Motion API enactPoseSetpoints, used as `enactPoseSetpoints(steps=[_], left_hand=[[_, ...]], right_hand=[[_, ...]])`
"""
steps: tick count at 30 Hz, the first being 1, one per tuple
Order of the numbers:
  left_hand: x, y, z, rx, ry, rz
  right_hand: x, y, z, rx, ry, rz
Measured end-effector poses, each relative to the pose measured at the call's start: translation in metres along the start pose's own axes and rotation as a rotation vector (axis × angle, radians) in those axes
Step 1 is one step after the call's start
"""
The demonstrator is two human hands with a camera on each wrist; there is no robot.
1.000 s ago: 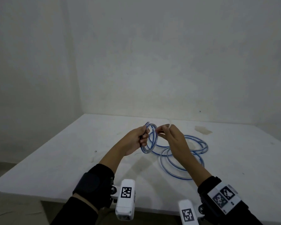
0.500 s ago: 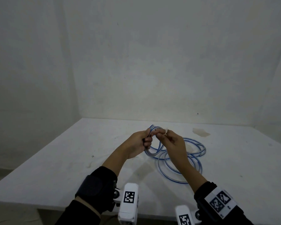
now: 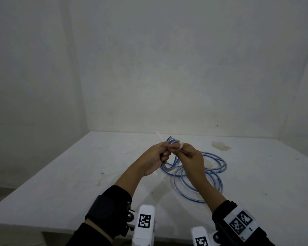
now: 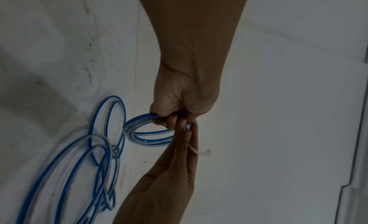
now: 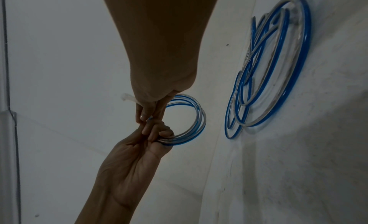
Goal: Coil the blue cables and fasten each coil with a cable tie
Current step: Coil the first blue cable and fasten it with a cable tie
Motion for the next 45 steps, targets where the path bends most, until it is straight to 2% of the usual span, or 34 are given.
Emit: enactPoseSetpoints(steps=[4,8,10,12,14,18,23,29,33,41,45], left_hand=[[0.000,0.001,-0.002,0.048,-0.037,0.007],[-0.001,0.001,-0.003,0.133,-0.073,0.051],[-0.002,0.001,-0.003,0.197,-0.078,0.049],[-0.002,0.000,-0.004,0.274,-0.079,0.014],[-0.004,-0.003,-0.006,0.325,-0.060,-0.046],[-0.005,-0.011,-0.005,0.373,-0.035,-0.097],[0.000,-0.020,-0.009,0.486,-0.099,0.039],[0.007,-0.025,-0.022,0.487,-0.183,0.246],[0.007,-0.029,-0.017,0.484,-0.219,0.244],[0.005,-0.027,-0.022,0.282,-0.317,0.283],[0.006,-0.027,-0.026,0.254,-0.421,0.323]], right_hand=[[0.000,0.006,-0.006,0.078,-0.012,0.039],[-0.003,0.016,-0.010,-0.014,0.056,-0.037],[-0.003,0.023,-0.008,-0.166,0.135,-0.003],[0.000,0.029,-0.005,-0.416,0.280,0.046],[0.006,0.034,-0.003,-0.529,0.360,0.004],[0.011,0.034,-0.003,-0.365,0.299,-0.167],[0.003,0.026,0.006,-0.282,0.226,-0.038],[0.001,0.020,0.013,-0.213,0.190,0.071],[0.000,0.019,0.016,-0.171,0.155,0.097],[0.001,0.019,0.017,-0.165,0.102,0.110],[0.001,0.016,0.013,-0.133,0.096,0.127]])
Point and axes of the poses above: each hand's wrist, its own x-axis towards the middle knuckle, its own y-axis out of the back of the hand, z = x × y, the point moved 1 cm from there along x, towards the middle knuckle, and after that the axes turned 9 degrees about -x, right-handed, at the moved point
